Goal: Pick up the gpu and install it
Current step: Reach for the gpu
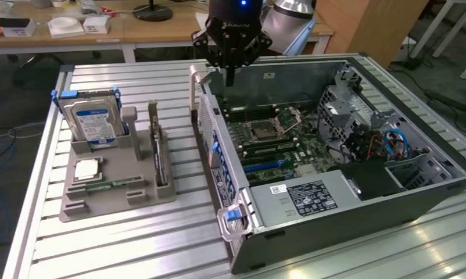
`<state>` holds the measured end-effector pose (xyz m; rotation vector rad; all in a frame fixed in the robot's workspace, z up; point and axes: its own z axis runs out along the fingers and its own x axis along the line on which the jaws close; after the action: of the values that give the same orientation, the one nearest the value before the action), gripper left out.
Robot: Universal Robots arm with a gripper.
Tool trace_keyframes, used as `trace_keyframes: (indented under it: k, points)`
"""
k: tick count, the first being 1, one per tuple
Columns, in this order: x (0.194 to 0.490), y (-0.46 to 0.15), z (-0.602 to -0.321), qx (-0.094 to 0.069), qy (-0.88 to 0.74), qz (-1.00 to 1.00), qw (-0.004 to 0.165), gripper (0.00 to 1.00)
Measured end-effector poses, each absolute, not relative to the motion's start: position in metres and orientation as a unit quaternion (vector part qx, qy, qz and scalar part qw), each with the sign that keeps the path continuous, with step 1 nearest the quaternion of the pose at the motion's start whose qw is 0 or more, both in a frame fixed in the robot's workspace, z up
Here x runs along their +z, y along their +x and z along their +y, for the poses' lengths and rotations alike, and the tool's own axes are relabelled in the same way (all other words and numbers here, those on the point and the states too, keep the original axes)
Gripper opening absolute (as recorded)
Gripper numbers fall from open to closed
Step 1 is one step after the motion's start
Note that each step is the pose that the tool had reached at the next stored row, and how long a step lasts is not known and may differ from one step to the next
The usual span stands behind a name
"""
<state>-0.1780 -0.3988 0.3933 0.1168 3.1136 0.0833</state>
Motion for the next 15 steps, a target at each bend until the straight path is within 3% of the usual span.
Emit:
trace_keyframes:
  k: [15]
  points:
    - [0.393, -0.224, -0.399, 0.027, 0.037, 0.999, 0.012, 0.1]
